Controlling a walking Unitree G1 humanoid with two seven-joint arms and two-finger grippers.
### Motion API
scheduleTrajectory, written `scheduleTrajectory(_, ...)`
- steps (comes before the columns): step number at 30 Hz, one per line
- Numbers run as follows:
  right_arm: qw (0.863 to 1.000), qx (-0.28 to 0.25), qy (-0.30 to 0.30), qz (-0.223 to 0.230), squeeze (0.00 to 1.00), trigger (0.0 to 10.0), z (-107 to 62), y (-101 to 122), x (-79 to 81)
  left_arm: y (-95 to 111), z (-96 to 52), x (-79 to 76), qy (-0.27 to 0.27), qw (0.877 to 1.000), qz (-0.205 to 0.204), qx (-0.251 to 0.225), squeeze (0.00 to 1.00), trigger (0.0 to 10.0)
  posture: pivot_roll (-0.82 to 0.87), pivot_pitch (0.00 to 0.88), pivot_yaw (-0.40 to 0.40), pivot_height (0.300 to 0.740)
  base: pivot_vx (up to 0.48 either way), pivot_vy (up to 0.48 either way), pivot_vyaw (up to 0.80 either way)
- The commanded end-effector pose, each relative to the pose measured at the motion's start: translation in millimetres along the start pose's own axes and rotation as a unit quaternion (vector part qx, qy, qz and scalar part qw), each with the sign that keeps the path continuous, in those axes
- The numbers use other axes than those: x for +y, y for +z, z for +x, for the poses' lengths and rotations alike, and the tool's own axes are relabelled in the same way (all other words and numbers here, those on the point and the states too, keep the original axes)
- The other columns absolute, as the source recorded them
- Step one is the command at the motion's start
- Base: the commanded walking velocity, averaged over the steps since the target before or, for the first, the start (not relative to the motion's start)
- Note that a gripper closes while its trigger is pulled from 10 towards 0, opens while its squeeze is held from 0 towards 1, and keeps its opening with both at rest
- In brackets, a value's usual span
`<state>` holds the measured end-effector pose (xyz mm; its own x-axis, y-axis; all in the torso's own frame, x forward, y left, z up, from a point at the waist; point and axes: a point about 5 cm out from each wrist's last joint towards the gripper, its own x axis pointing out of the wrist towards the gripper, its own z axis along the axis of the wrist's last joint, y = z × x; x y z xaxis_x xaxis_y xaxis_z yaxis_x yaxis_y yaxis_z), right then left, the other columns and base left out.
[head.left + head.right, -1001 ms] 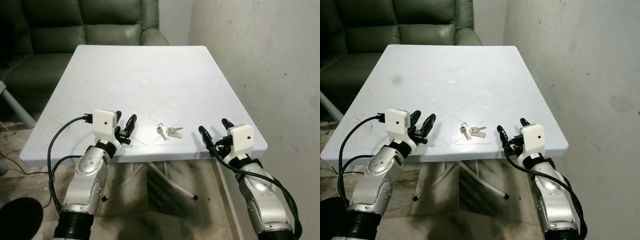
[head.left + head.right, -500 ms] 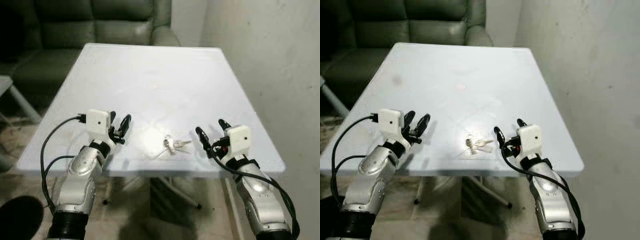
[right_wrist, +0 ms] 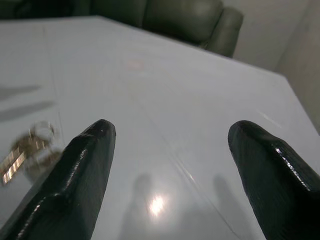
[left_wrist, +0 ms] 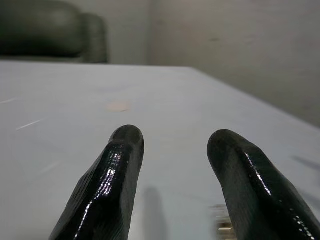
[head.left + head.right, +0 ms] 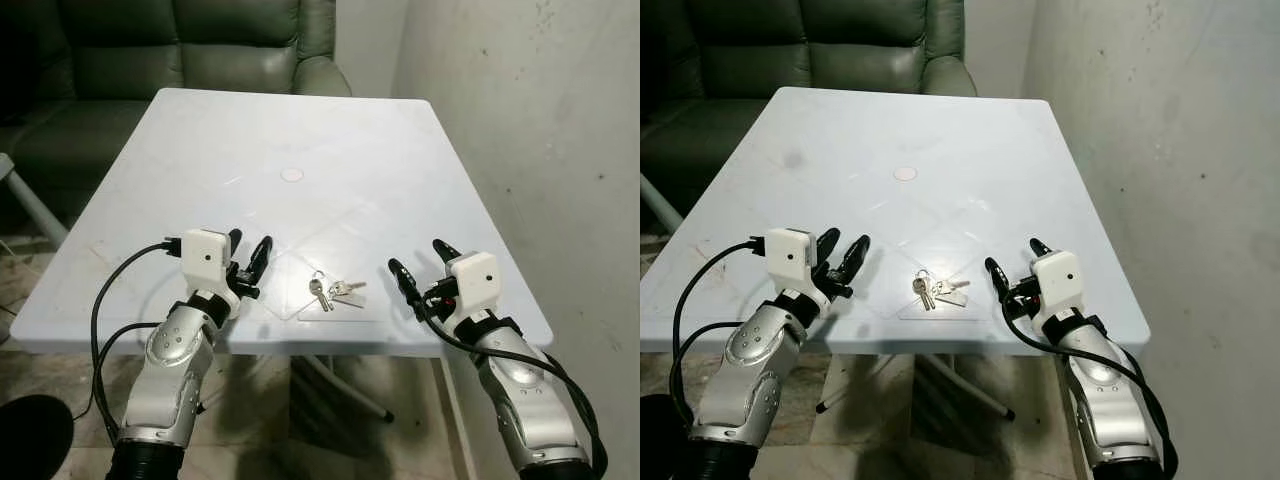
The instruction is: Hang keys on a hook
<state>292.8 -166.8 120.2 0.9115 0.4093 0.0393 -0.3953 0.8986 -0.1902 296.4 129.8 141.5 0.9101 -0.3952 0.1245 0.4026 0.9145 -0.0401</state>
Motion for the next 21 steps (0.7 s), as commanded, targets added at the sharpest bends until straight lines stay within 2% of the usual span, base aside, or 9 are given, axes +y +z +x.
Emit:
scheduleTrajectory(1, 1.000, 0.010, 0.008, -0.008, 0.00, 10.0, 4.4, 2.0, -4.8, 1.3, -3.2, -6.8, -0.021, 1.000, -0.001, -0.003, 0.00, 10.0, 0.02, 0.102, -0.029, 0.740, 0.000, 0.000, 0.00)
scheduleTrajectory(4, 1.000, 0.015, 0.020, -0.016, 0.00, 10.0, 13.7, 4.9, -8.8, -0.1, -8.9, -14.4, -0.024, 1.000, -0.009, 0.000, 0.00, 10.0, 0.02, 0.119, -0.039, 0.740, 0.000, 0.000, 0.00)
scheduleTrajectory(7, 0.999, 0.022, 0.027, -0.005, 0.00, 10.0, 22.8, 5.3, -10.8, -2.2, -13.6, -23.2, -0.030, 0.999, -0.014, 0.002, 0.00, 10.0, 0.03, 0.133, -0.048, 0.740, 0.000, 0.000, 0.00)
scheduleTrajectory(8, 0.999, 0.021, 0.041, 0.006, 0.05, 10.0, 27.6, 6.4, -9.4, -3.3, -16.0, -28.5, -0.037, 0.999, -0.016, 0.005, 0.00, 10.0, 0.04, 0.146, -0.056, 0.740, 0.000, 0.000, 0.00)
scheduleTrajectory(9, 0.999, 0.021, 0.041, 0.006, 0.05, 10.0, 27.6, 6.4, -9.4, -3.3, -16.0, -28.5, -0.037, 0.999, -0.016, 0.005, 0.00, 10.0, 0.04, 0.146, -0.056, 0.740, 0.000, 0.000, 0.00)
scheduleTrajectory(10, 0.998, 0.016, 0.055, 0.008, 1.00, 10.0, 31.3, 7.7, -7.5, -3.3, -18.0, -32.6, -0.041, 0.999, -0.018, 0.005, 0.00, 10.0, 0.04, 0.158, -0.063, 0.740, 0.000, 0.000, 0.00)
scheduleTrajectory(20, 0.989, 0.004, 0.147, 0.003, 1.00, 10.0, 55.9, 17.1, 10.3, -1.1, -29.6, -46.8, -0.053, 0.998, -0.020, 0.010, 0.00, 10.0, 0.08, 0.190, -0.085, 0.740, 0.000, 0.000, 0.00)
scheduleTrajectory(21, 0.986, 0.006, 0.165, 0.016, 0.88, 10.0, 59.3, 18.0, 15.2, -1.0, -31.3, -47.9, -0.056, 0.998, -0.018, 0.013, 0.00, 10.0, 0.08, 0.190, -0.085, 0.740, 0.000, 0.000, 0.00)
